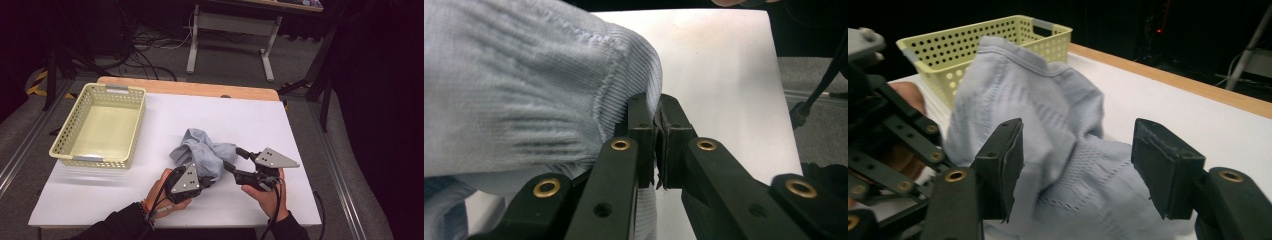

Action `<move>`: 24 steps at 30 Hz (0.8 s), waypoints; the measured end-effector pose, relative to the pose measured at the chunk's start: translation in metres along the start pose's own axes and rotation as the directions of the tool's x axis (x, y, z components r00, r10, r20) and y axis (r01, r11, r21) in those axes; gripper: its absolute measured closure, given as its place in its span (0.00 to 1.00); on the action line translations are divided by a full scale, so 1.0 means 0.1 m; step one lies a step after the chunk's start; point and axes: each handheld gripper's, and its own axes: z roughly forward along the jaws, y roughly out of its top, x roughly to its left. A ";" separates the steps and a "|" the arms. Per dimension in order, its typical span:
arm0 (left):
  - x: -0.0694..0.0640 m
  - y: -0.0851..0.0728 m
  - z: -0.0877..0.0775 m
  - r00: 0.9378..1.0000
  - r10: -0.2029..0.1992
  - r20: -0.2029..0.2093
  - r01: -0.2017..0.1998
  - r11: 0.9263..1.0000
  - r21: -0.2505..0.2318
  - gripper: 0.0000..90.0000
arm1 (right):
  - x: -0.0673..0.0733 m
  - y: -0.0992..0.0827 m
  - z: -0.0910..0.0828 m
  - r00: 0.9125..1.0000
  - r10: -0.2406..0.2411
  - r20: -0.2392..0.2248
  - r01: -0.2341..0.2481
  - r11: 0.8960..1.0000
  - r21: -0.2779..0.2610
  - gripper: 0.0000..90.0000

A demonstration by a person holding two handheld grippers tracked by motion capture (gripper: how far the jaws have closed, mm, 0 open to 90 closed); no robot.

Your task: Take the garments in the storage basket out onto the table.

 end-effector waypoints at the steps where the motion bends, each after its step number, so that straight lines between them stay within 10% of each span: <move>1: 0.00 -0.01 0.00 1.000 -0.001 -0.002 0.001 1.000 0.003 0.96 | 0.02 0.00 0.03 1.000 -0.006 -0.010 0.006 1.000 0.002 0.41; 24: -0.01 -0.07 0.00 1.000 0.002 -0.002 -0.002 1.000 0.002 0.96 | 0.23 -0.01 0.43 0.987 -0.099 -0.130 0.112 0.989 0.100 0.59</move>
